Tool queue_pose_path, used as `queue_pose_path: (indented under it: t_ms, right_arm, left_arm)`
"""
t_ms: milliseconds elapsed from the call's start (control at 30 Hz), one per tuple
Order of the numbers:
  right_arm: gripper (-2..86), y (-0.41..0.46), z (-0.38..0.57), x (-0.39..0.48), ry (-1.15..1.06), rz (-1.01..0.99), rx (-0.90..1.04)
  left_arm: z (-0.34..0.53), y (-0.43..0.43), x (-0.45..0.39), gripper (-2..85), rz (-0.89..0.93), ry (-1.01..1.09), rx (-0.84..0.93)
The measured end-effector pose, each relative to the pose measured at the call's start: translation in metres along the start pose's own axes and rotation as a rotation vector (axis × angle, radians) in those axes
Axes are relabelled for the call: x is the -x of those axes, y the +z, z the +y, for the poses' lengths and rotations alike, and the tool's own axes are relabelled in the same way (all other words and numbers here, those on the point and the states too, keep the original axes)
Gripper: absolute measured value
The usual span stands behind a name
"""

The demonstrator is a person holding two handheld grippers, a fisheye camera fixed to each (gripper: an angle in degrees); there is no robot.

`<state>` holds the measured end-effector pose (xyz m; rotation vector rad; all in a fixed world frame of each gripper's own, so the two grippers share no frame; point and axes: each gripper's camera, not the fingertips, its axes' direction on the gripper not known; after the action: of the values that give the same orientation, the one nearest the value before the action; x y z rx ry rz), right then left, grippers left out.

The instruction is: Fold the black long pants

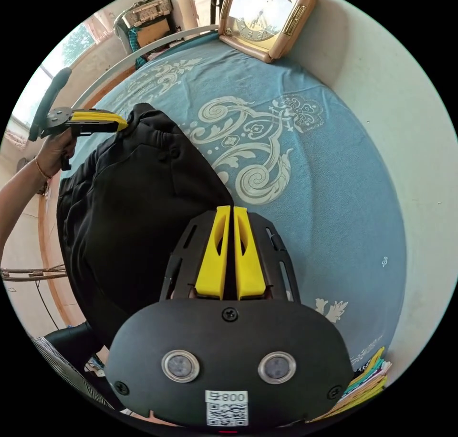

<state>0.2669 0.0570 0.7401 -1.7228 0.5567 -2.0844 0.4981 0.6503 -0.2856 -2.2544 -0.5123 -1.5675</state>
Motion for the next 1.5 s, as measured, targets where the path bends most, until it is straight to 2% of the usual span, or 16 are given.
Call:
queue_pose_path:
  t_ms: [100, 267, 333, 433, 567, 633, 767, 867, 1000, 1133, 1300, 1500]
  right_arm:
    - [2.0, 0.004, 0.0, 0.003, 0.014, 0.006, 0.01]
    - [4.0, -0.025, 0.027, -0.017, 0.119, -0.048, -0.114]
    - [4.2, -0.044, 0.042, -0.024, 0.174, -0.05, -0.173]
    - [4.7, -0.073, 0.077, -0.003, 0.162, -0.217, -0.26]
    - [4.3, -0.076, 0.124, 0.092, 0.013, -0.3, -0.198]
    - [3.2, -0.07, 0.141, 0.122, -0.009, -0.328, -0.169]
    - [0.7, -0.038, 0.148, 0.148, -0.031, -0.281, -0.088]
    - [0.3, -0.021, 0.135, 0.139, -0.036, -0.19, -0.037]
    - [0.1, -0.021, 0.131, 0.12, -0.019, -0.258, -0.064]
    - [0.0, -0.038, 0.118, 0.12, -0.043, -0.093, -0.068]
    - [0.1, -0.046, 0.119, 0.093, 0.011, -0.247, -0.097]
    - [0.1, -0.099, 0.214, 0.06, 0.204, -0.25, -0.209]
  left_arm:
    - [0.027, -0.016, -0.005, 1.5, -0.007, 0.0, -0.08]
    - [0.146, -0.069, 0.022, 3.2, 0.057, -0.113, -0.164]
    - [0.203, -0.084, 0.033, 4.3, 0.055, -0.194, -0.15]
    - [0.298, -0.088, 0.053, 6.7, 0.082, -0.395, -0.068]
    - [0.374, -0.054, 0.067, 7.4, 0.294, -0.603, 0.025]
    - [0.379, -0.04, 0.066, 6.7, 0.35, -0.621, 0.03]
    - [0.379, -0.057, 0.061, 3.7, 0.319, -0.583, 0.028]
    - [0.377, -0.086, 0.055, 2.6, 0.269, -0.537, -0.007]
    - [0.368, -0.082, 0.049, 2.3, 0.228, -0.517, 0.04]
    - [0.367, -0.084, 0.048, 2.2, 0.26, -0.56, 0.038]
    - [0.368, -0.125, 0.028, 2.1, 0.189, -0.57, 0.001]
    - [0.337, -0.171, -0.018, 2.0, 0.13, -0.475, -0.01]
